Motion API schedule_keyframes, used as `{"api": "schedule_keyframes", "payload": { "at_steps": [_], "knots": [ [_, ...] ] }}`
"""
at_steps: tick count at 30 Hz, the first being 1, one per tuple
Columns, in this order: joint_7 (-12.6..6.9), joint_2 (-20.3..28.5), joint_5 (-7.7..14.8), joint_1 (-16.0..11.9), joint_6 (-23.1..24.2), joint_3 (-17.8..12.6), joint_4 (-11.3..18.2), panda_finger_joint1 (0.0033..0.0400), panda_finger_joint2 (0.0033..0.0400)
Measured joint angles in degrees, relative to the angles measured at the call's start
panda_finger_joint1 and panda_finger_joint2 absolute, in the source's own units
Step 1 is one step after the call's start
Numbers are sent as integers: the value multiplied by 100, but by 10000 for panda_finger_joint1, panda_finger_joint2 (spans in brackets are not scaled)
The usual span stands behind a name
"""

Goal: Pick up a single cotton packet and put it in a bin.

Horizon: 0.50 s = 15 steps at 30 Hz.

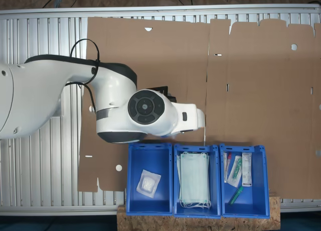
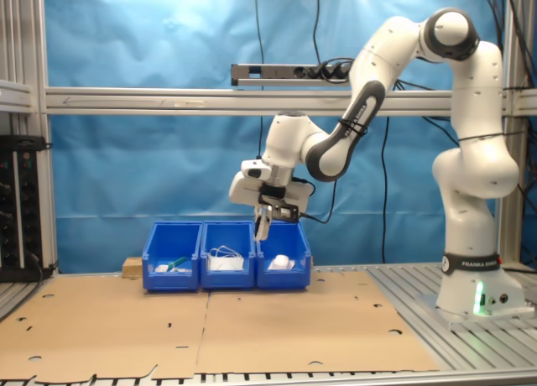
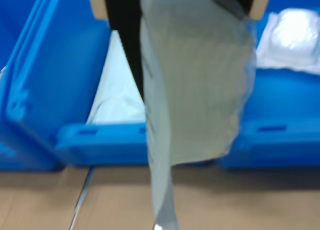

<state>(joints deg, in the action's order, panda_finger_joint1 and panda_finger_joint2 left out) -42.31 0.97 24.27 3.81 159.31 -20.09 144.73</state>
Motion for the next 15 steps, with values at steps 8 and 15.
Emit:
{"api": "schedule_keyframes", "payload": {
  "at_steps": [8,15],
  "knots": [
    [-8,147,0,-22,-300,-535,0,56,56],
    [-9,151,0,-41,-475,-965,-12,56,56]
  ]
}}
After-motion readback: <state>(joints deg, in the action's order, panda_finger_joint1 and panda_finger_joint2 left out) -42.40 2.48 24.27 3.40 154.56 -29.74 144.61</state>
